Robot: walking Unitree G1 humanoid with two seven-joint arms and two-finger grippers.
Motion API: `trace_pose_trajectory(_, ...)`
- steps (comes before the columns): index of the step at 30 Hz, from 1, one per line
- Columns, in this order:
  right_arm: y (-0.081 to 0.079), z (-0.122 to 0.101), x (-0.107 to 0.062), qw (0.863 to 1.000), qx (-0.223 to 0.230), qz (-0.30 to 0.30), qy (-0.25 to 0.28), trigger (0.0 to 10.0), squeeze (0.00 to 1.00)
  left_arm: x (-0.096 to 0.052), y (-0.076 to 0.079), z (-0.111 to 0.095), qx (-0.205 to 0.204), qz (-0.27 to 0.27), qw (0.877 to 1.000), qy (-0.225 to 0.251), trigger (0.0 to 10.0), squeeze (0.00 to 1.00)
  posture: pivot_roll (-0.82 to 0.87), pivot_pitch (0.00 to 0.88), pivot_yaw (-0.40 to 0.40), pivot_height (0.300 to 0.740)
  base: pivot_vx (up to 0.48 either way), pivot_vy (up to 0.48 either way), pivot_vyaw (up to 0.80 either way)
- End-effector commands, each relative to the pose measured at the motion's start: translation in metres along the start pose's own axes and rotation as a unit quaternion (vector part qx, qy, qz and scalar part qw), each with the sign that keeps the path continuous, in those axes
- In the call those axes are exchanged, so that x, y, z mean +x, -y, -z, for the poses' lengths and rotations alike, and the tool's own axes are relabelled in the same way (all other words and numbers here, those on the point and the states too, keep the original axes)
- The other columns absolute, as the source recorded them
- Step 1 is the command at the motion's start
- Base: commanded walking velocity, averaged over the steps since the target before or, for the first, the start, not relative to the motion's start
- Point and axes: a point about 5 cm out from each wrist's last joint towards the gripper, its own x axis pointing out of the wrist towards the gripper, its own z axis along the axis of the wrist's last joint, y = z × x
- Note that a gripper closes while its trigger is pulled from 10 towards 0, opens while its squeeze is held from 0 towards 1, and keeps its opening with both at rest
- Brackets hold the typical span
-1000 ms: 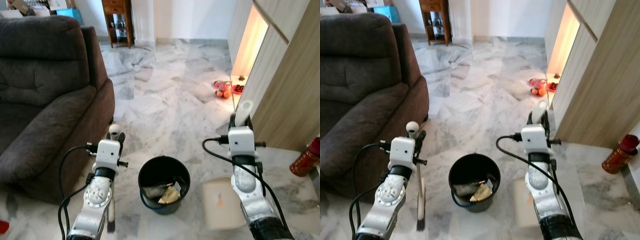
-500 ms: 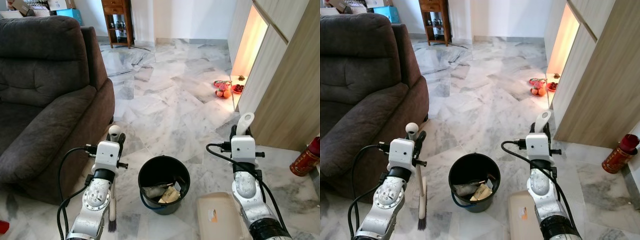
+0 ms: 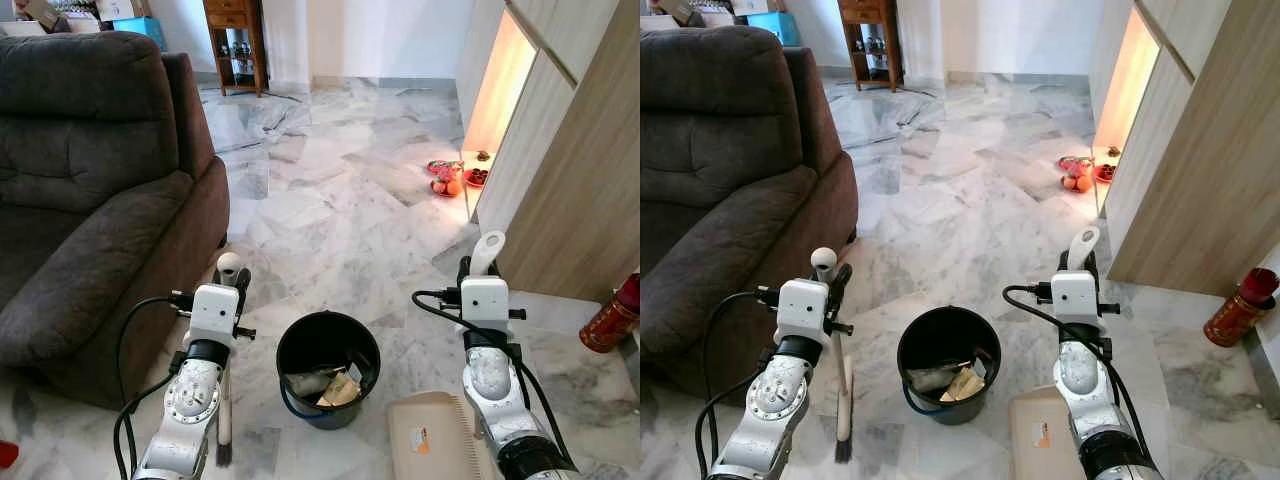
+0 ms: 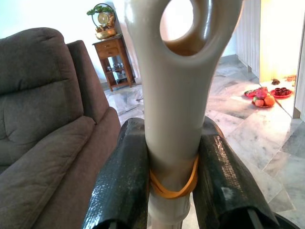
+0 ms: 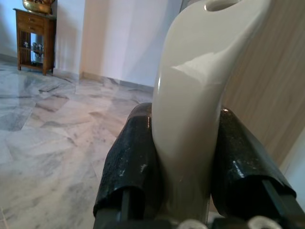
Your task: Sweep floor
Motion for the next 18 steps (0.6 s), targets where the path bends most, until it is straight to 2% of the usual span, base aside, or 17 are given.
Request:
trace_pose_trajectory(1, 0.0004, -0.0114, 0.0079, 0.999, 0.008, 0.000, 0.031, 10.0, 0.00, 0.0009, -0.0026, -0.0108, 0.002, -0.001, 1.000, 0.030, 10.0, 0.00, 0.13, 0.000, 0.038, 0.740, 0.000, 0.000, 0.00)
trace_pose_trajectory(6, 0.0001, -0.0108, 0.0079, 0.999, 0.008, -0.002, 0.031, 10.0, 0.00, 0.0009, -0.0022, -0.0112, 0.000, 0.001, 0.999, 0.032, 10.0, 0.00, 0.13, 0.000, 0.039, 0.740, 0.000, 0.000, 0.00)
trace_pose_trajectory(18, -0.0032, -0.0113, 0.0078, 0.999, 0.008, -0.007, 0.034, 10.0, 0.00, 0.0020, -0.0006, -0.0107, -0.002, 0.007, 0.999, 0.034, 10.0, 0.00, 0.13, 0.000, 0.047, 0.740, -0.242, 0.000, 0.00)
